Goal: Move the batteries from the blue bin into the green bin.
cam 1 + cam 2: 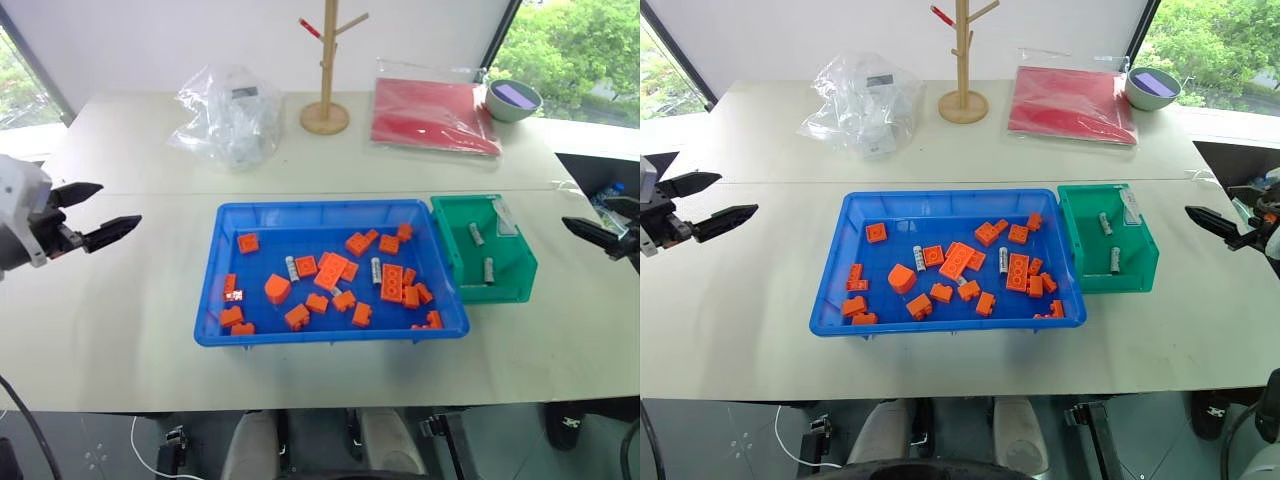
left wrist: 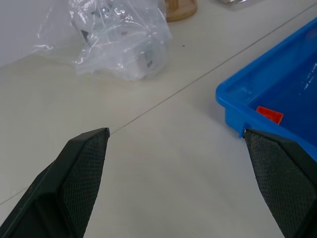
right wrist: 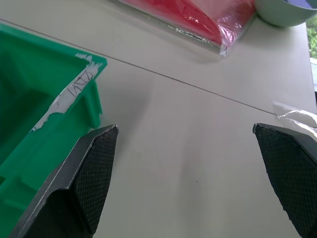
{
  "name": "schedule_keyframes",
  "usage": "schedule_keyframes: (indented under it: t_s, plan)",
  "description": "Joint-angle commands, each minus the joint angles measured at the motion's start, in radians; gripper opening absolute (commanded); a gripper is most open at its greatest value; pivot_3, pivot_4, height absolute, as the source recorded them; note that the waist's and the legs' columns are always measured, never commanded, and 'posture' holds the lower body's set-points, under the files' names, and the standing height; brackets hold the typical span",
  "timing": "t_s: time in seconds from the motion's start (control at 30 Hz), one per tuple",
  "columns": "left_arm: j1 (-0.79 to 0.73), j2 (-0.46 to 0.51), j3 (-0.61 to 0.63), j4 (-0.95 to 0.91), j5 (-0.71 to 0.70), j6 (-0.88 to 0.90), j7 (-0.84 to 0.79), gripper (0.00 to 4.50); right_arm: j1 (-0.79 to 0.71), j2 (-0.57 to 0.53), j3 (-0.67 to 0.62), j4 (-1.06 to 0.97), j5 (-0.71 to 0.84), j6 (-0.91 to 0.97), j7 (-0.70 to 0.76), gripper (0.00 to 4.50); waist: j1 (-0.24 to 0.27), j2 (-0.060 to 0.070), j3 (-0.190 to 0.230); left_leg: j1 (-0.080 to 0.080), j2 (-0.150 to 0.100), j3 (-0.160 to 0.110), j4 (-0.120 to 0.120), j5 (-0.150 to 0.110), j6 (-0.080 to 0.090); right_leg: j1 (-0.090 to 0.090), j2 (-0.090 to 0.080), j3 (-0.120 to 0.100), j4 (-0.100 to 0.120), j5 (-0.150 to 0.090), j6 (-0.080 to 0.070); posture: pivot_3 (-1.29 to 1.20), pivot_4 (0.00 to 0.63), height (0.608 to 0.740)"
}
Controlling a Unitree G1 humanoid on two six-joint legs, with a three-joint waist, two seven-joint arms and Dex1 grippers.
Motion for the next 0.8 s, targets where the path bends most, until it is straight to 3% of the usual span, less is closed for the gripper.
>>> schedule_keyframes:
  t_s: [0.03, 0.33, 0.47, 0.8]
  plan:
    - [-0.003, 0.01, 0.016, -0.029, 0.008, -0.037, 0.002, 4.5, -0.025, -0.011, -0.013, 0.004, -0.001, -0.033, 0.003, 4.5, 0.0, 0.0, 0.0, 0.0, 0.0, 0.0, 0.0, 0.0, 0.0, 0.0, 0.0, 0.0, 0.0, 0.0, 0.0, 0.0, 0.15, 0.736]
    - [-0.001, -0.001, -0.012, -0.044, 0.024, -0.037, 0.015, 4.5, -0.064, -0.007, -0.01, 0.056, -0.02, -0.089, -0.026, 4.5, -0.001, 0.0, 0.0, 0.0, 0.0, 0.0, 0.0, 0.0, 0.0, 0.0, 0.0, 0.0, 0.0, 0.0, 0.0, 0.0, 0.15, 0.736]
    - [0.0, -0.015, -0.01, -0.093, -0.036, 0.024, -0.001, 4.5, -0.096, -0.006, -0.002, 0.081, -0.017, -0.068, -0.002, 4.5, -0.001, 0.0, 0.0, 0.0, 0.0, 0.001, 0.0, 0.0, 0.0, 0.0, 0.0, 0.001, 0.001, 0.0, 0.0, 0.0, 0.15, 0.736]
    - [0.023, -0.016, -0.028, -0.329, -0.167, 0.18, -0.025, 4.5, -0.168, -0.013, 0.087, -0.113, -0.012, 0.034, 0.165, 4.5, -0.001, 0.001, 0.001, 0.0, 0.0, 0.001, 0.001, 0.0, 0.0, 0.0, 0.0, 0.001, 0.002, 0.0, 0.0, 0.0, 0.15, 0.736]
